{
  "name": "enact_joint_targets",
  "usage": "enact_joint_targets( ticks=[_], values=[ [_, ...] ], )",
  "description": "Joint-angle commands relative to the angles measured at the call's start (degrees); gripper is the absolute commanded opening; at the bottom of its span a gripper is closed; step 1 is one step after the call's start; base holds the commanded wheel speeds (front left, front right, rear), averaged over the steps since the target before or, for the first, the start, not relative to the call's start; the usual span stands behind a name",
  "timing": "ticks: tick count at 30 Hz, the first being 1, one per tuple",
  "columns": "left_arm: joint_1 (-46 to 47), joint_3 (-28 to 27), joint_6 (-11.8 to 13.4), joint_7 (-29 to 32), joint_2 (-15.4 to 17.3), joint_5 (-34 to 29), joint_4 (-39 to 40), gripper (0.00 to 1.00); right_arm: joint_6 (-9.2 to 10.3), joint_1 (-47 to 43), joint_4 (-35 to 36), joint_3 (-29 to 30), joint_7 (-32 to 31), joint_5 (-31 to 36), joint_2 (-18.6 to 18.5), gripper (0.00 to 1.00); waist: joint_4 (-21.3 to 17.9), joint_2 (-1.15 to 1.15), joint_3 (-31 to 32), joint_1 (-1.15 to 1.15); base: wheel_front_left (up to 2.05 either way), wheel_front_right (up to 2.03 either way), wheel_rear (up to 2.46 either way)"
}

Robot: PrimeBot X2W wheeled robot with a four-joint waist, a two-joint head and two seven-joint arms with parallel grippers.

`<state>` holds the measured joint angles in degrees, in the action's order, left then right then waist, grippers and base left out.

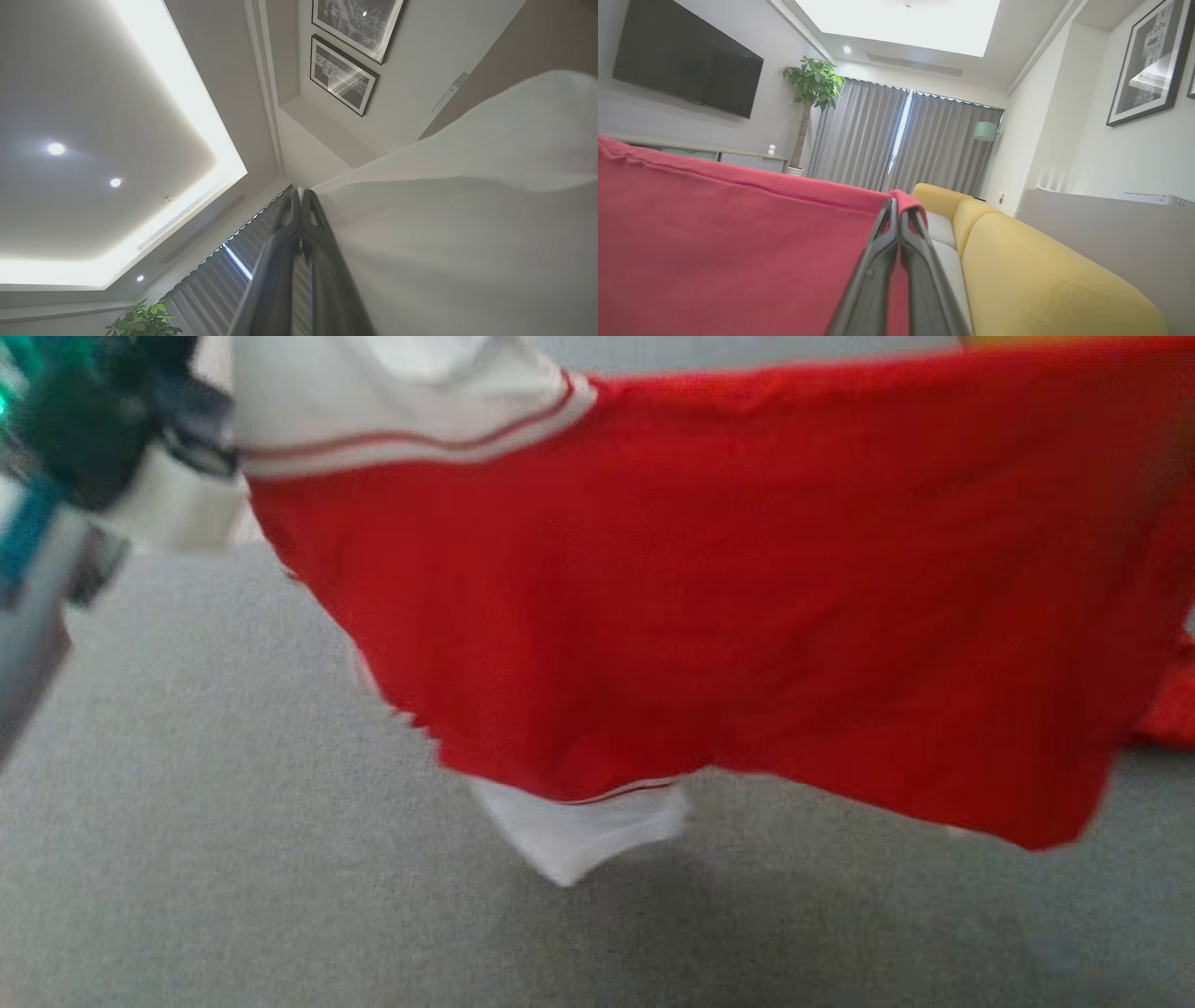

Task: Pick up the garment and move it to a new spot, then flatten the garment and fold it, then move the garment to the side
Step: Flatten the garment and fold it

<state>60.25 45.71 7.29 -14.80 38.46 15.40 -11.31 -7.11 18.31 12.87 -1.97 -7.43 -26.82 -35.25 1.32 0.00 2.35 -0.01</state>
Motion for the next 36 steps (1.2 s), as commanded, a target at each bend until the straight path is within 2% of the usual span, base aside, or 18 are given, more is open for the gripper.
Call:
enact_joint_targets(
  ticks=[1, 5, 10, 14, 19, 21, 29, 36],
  values=[
    [4.79, -3.6, -0.61, -0.19, 2.01, 0.48, -0.04, 0.0, -0.37, 3.91, 0.01, -1.26, -1.04, -1.36, -1.9, 0.0, 0.61, 0.0, -1.04, 0.01, 0.0, 0.0, 0.0],
    [10.39, -3.88, -4.6, 0.05, -0.68, 2.51, -7.2, 0.0, -0.37, 15.26, -7.39, -7.57, -3.18, -4.65, -1.9, 0.0, 1.26, 0.0, -4.77, 0.01, 0.0, 0.0, 0.0],
    [19.9, -4.2, -7.3, -0.06, -3.54, 1.37, -18.55, 0.0, -0.37, 31.49, -19.44, -14.74, -2.62, -8.45, 2.88, 0.0, 1.12, 0.0, -13.32, 0.01, 0.0, 0.0, 0.0],
    [28.78, -3.9, -6.6, -0.15, -4.94, -3.25, -23.83, 0.0, -0.37, 43.09, -28.82, -17.76, 3.1, -7.92, 5.85, 0.0, 1.05, 0.0, -19.21, 0.01, 0.0, 0.0, 0.0],
    [35.18, -5.36, -2.94, -0.18, -5.48, -8.23, -22.08, 0.0, -0.37, 53.38, -37.76, -19.99, 12.59, -5.86, 6.66, 0.0, 1.36, 0.0, -22.72, 0.01, 0.0, 0.0, 0.0],
    [34.38, -6.68, -2.82, -0.18, -5.36, -8.09, -19.78, 0.0, -0.37, 56.05, -41.26, -22.26, 16.22, -5.75, 6.04, 0.0, 1.81, 0.0, -23.53, 0.01, 0.0, 0.0, 0.0],
    [22.83, -8.13, -4.8, -0.19, -3.31, -6.22, -13.51, 0.0, -0.37, 52.97, -46.45, -30.55, 18.23, -9.64, 3.54, 0.0, 2.83, 0.0, -25.04, 0.01, 0.0, 0.0, 0.0],
    [3.91, -10.11, -4.94, -0.19, -0.57, -3.78, -5.35, 0.0, -0.37, 44.64, -47.96, -37.41, 19.92, -16.38, 0.91, 0.0, 3.09, 0.0, -23.03, 0.01, 0.0, 0.0, 0.0]
  ],
)
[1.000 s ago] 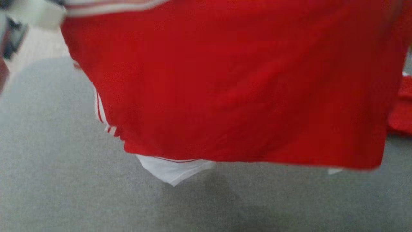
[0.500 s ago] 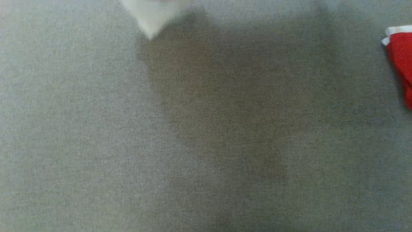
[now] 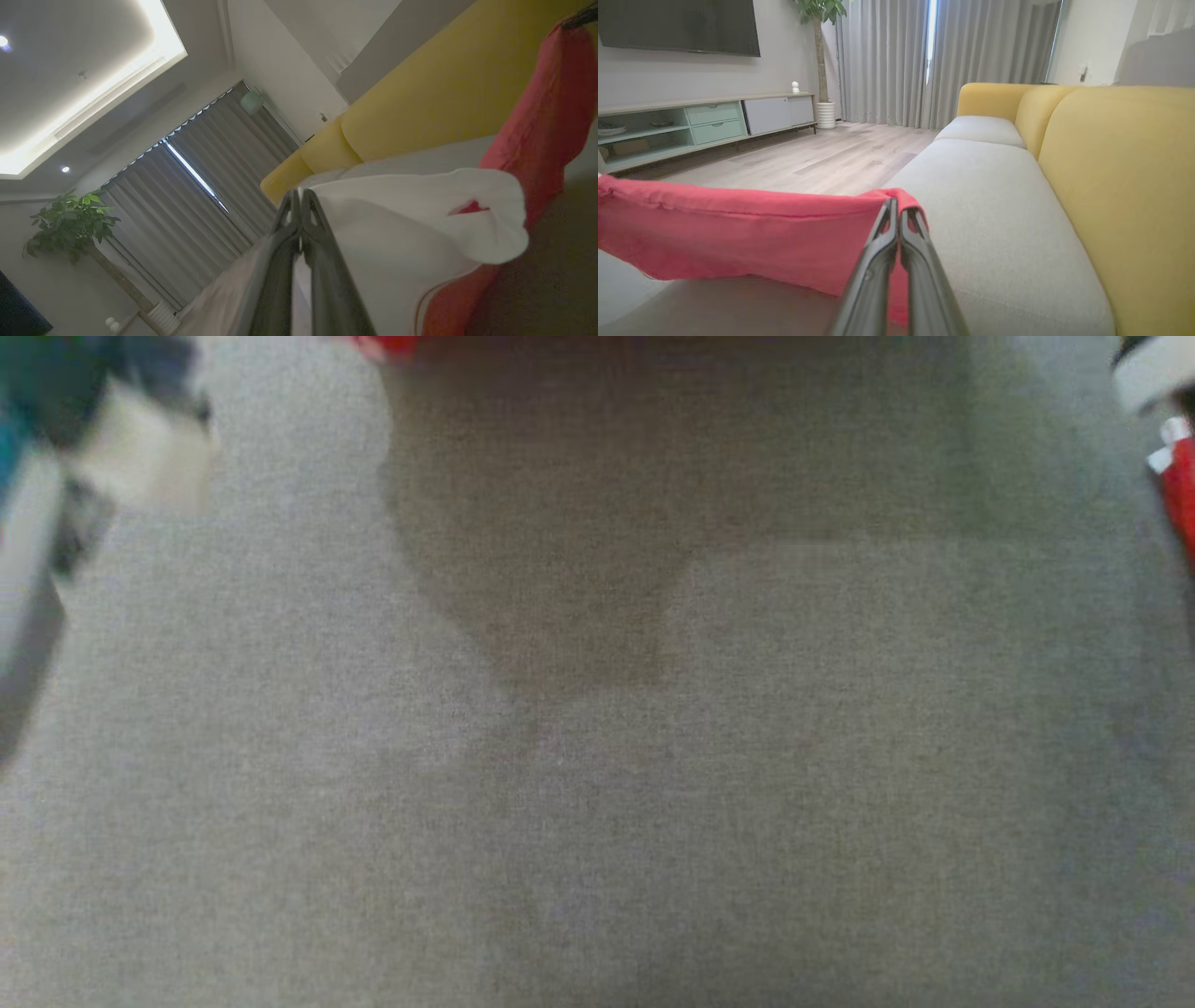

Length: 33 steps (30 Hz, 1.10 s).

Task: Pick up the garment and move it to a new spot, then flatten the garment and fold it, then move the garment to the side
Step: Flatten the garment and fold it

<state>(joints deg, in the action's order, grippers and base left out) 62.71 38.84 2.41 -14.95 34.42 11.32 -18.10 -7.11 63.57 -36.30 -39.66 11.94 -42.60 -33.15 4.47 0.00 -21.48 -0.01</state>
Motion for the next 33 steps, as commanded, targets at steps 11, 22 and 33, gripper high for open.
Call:
enact_joint_targets(
  ticks=[11, 22, 33],
  values=[
    [-31.07, -5.54, 1.16, -0.05, 6.07, 4.49, 10.74, 0.0, -0.37, -22.84, 9.13, -4.53, 2.7, -11.96, -8.56, 0.0, -0.67, 0.0, 10.29, 0.01, 0.0, 0.0, 0.0],
    [-56.42, -6.89, 4.54, -0.05, 5.1, 8.27, 15.84, 0.0, -0.37, -47.4, 20.81, -1.58, 3.04, -14.17, -12.12, 0.0, -2.52, 0.0, 16.83, 0.01, 0.0, 0.0, 0.0],
    [-69.48, -7.18, 4.75, -0.05, 4.94, 7.56, 19.1, 0.0, -0.37, -62.68, 25.72, 5.59, 3.05, -12.09, -11.93, 0.0, -2.36, 0.0, 18.88, 0.01, 0.0, 0.0, 0.0]
  ],
)
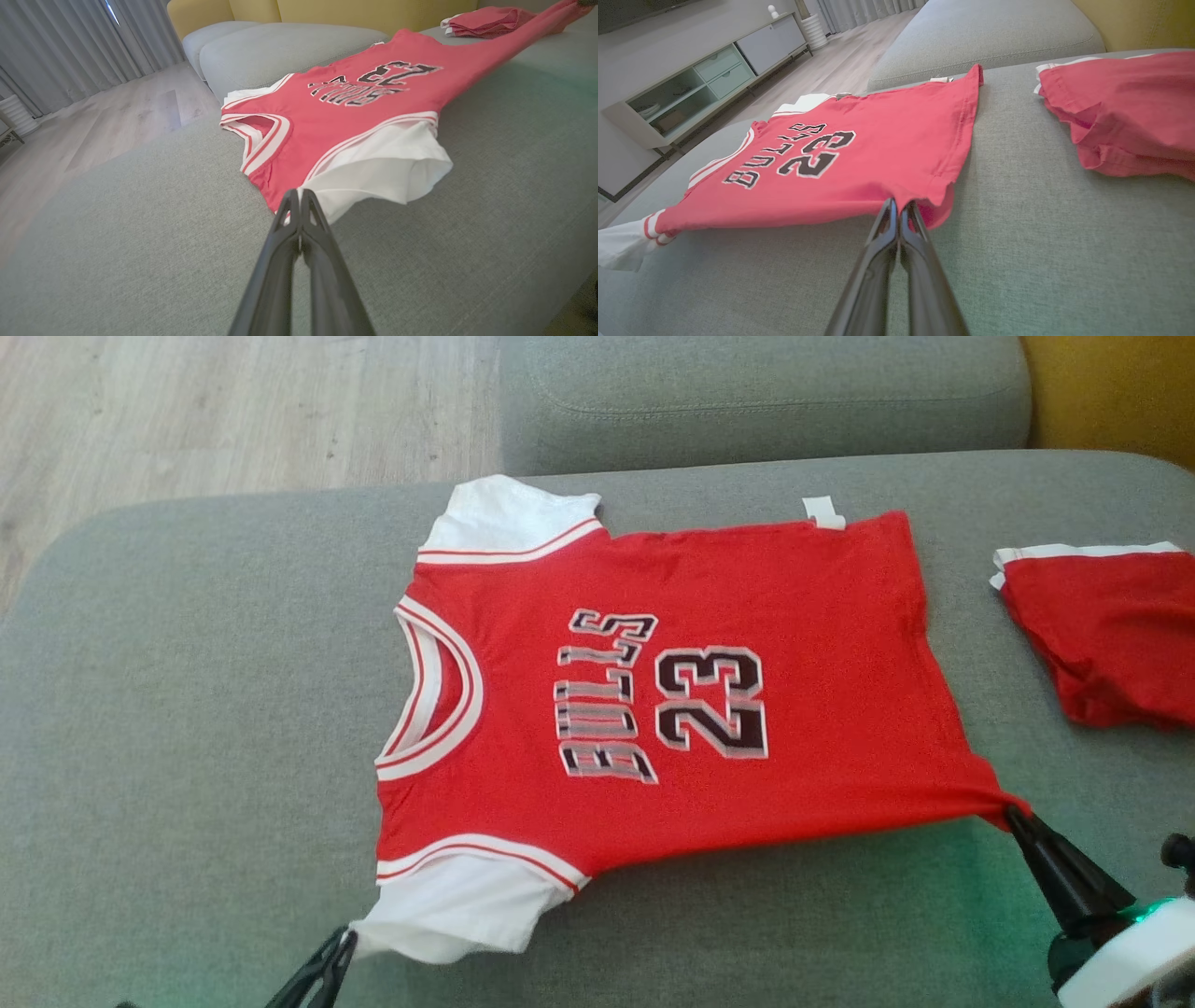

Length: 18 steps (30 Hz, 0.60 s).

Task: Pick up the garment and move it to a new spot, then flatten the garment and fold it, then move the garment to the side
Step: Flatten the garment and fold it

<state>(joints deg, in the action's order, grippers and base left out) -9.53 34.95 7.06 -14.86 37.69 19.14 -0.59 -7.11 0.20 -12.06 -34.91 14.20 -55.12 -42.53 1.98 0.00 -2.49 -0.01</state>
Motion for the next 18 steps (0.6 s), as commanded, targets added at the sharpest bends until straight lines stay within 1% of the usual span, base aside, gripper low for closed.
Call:
enact_joint_targets(
  ticks=[1, 3, 4, 7, 12, 18],
  values=[
    [3.04, -3.59, -0.16, -0.14, 1.6, -0.58, 1.74, 0.0, -0.37, 0.29, 1.66, 1.41, 0.79, 0.53, -2.5, 0.0, 0.32, 0.0, -0.31, 0.01, 0.0, 0.0, 0.0],
    [4.57, -4.09, -0.93, -0.14, 1.55, -1.5, 1.83, 0.0, -0.37, 0.15, 1.94, 2.4, 0.79, 0.47, -2.19, 0.0, 0.71, 0.0, -1.06, 0.01, 0.0, 0.0, 0.0],
    [4.57, -4.09, -0.93, -0.14, 1.55, -1.5, 1.83, 0.0, -0.37, 0.15, 1.94, 2.4, 0.79, 0.47, -2.19, 0.0, 0.71, 0.0, -1.06, 0.01, 0.0, 0.0, 0.0],
    [8.96, -4.71, -2.39, -0.14, 1.28, -3.2, 1.57, 0.0, -0.37, 1.29, 2.02, 3.34, 0.44, 0.13, -1.7, 0.0, 1.4, 0.0, -2.73, 0.01, 0.0, 0.0, 0.0],
    [18.99, -5.34, -5.12, -0.14, -0.2, -5.42, -1.32, 0.0, -0.37, 6.09, 1.06, 3.89, -1.19, -0.62, -0.61, 0.0, 2.1, 0.0, -6.26, 0.01, 0.0, 0.0, 0.0],
    [32.58, -4.67, -8.98, -0.14, -2.54, -9.37, -7.55, 0.0, -0.37, 13.92, -1.86, 2.87, -3.34, -0.35, 0.62, 0.0, 2.31, 0.0, -10.33, 0.01, 0.0, 0.0, 0.0]
  ],
)
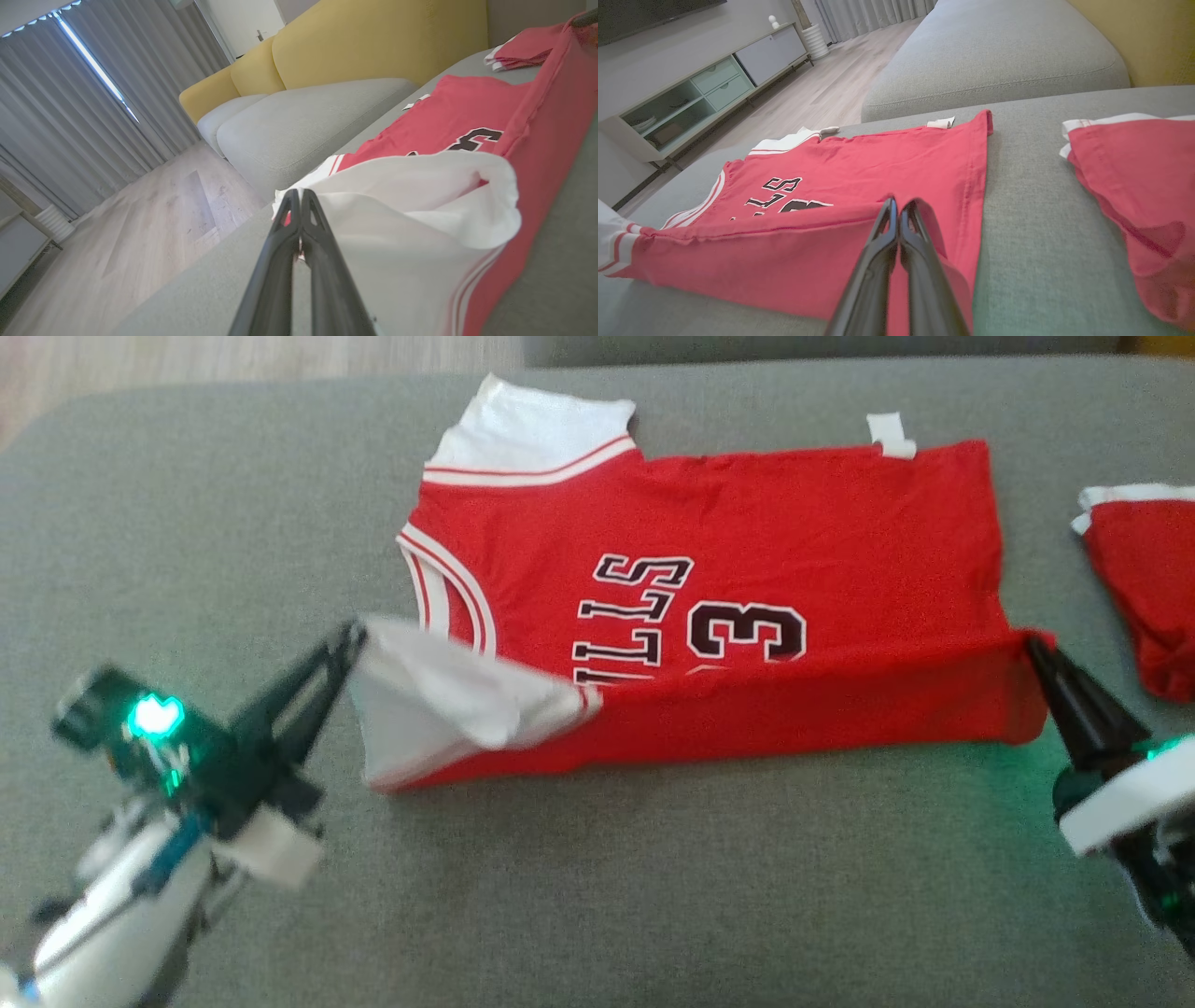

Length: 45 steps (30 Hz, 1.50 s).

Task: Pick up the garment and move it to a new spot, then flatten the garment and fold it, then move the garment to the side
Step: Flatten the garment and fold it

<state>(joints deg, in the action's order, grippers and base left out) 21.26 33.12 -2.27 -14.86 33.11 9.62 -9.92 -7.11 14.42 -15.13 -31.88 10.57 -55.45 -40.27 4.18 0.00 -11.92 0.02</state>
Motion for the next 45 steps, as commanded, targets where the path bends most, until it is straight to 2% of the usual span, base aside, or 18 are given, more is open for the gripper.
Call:
enact_joint_targets(
  ticks=[1, 11, 12, 13, 14, 16, 19, 21, 26, 30, 34, 37, 38, 39, 40, 42, 45],
  values=[
    [4.03, -2.79, -0.14, -0.14, 1.78, -0.59, 0.63, 0.0, -0.37, 1.02, 0.64, -0.3, 0.08, 0.08, -1.43, 0.0, 0.11, 0.0, -1.59, -0.02, 0.0, 0.0, 0.0],
    [20.86, -0.26, -3.79, -0.14, -2.5, -4.76, -10.92, 0.0, -0.37, 10.39, -4.35, -2.69, -1.92, 0.42, 0.02, 0.0, -0.36, 0.0, -7.73, -0.02, 0.0, 0.0, 0.0],
    [21.53, -0.04, -3.98, -0.14, -3.01, -4.6, -12.22, 0.31, -0.37, 10.87, -4.75, -3.04, -1.98, 0.31, 0.25, 0.19, -0.48, 0.0, -7.94, -0.02, 0.0, 0.0, 0.0],
    [22.03, 0.15, -4.09, -0.14, -3.47, -4.58, -13.26, 0.96, -0.37, 11.19, -5.09, -3.42, -1.93, 0.19, 0.48, 0.46, -0.6, 0.0, -8.04, -0.02, 0.0, 0.0, 0.0],
    [22.32, 0.03, -4.08, -0.14, -4.0, -4.44, -13.82, 1.0, -0.37, 11.41, -5.44, -3.76, -1.79, 0.12, 0.64, 1.0, -0.72, 0.0, -8.08, -0.02, 0.0, 0.0, 0.0],
    [21.67, -0.87, -3.64, -0.14, -4.94, -3.51, -14.92, 1.0, -0.37, 11.67, -6.22, -4.09, -0.83, 0.34, 0.9, 1.0, -1.04, 0.0, -7.83, -0.02, 0.0, 0.0, 0.0],
    [17.91, -4.15, -1.03, -0.14, -6.84, -0.26, -15.65, 1.0, -0.37, 11.05, -6.82, -3.96, 1.24, 0.98, 1.32, 1.0, -1.55, 0.0, -6.67, -0.02, 0.0, 0.0, 0.0],
    [13.58, -7.58, 0.84, -0.14, -9.02, 3.83, -15.87, 1.0, -0.37, 9.88, -6.68, -3.4, 2.34, 1.06, 1.69, 1.0, -1.91, 0.0, -5.69, -0.02, 0.0, 0.0, 0.0],
    [1.0, -11.83, 3.25, -0.14, -14.89, 11.95, -18.46, 1.0, -0.37, 4.84, -5.14, -0.48, 3.91, 1.94, 2.58, 1.0, -2.4, 0.0, -3.25, -0.02, 0.0, 0.0, 0.0],
    [-2.49, -13.26, 4.12, 1.06, -17.67, 15.85, -21.57, 1.0, -0.37, 2.76, -4.29, 1.07, 4.14, 2.99, 3.67, 1.0, -2.94, 0.0, -2.44, -0.02, 0.0, 0.0, 0.0],
    [-3.23, -13.95, 4.49, 2.69, -18.8, 17.79, -24.24, 1.0, -0.37, 2.11, -4.14, 1.84, 4.19, 3.62, 4.31, 1.0, -3.26, 0.0, -2.04, -0.02, 0.0, 0.0, 0.0],
    [-2.97, -13.69, 3.62, 3.87, -18.97, 18.55, -26.85, 1.0, -0.37, 1.91, -4.35, 2.15, 4.2, 4.05, 4.99, 1.0, -3.55, 0.0, -1.65, -0.02, 0.0, 0.0, 0.0],
    [-2.83, -13.47, 3.16, 4.3, -19.07, 18.76, -27.56, 0.89, -0.37, 1.86, -4.62, 2.25, 4.13, 4.1, 5.23, 1.0, -3.61, 0.0, -1.5, -0.02, 0.0, 0.0, 0.0],
    [-2.68, -13.22, 2.66, 4.54, -19.15, 18.9, -28.15, 0.19, -0.37, 1.82, -5.08, 2.37, 4.02, 4.18, 5.49, 1.0, -3.65, 0.0, -1.35, -0.02, 0.0, 0.0, 0.0],
    [-2.59, -12.84, 1.9, 4.89, -19.29, 19.08, -28.69, 0.0, -0.37, 1.8, -5.76, 2.51, 3.8, 4.35, 5.79, 1.0, -3.68, 0.0, -1.14, -0.02, 0.0, 0.0, 0.0],
    [-2.5, -11.86, 0.38, 5.73, -19.59, 19.24, -29.51, 0.0, -0.37, 1.77, -7.71, 2.92, 3.1, 4.76, 6.62, 1.0, -3.56, 0.0, -0.67, -0.02, 0.0, 0.0, 0.0],
    [-2.38, -10.6, -0.65, 4.61, -19.41, 18.34, -29.62, 0.0, -0.37, 1.9, -11.23, 3.64, 1.74, 4.81, 8.76, 1.0, -3.16, 0.0, 0.15, -0.02, 0.0, 0.0, 0.0]
  ],
)
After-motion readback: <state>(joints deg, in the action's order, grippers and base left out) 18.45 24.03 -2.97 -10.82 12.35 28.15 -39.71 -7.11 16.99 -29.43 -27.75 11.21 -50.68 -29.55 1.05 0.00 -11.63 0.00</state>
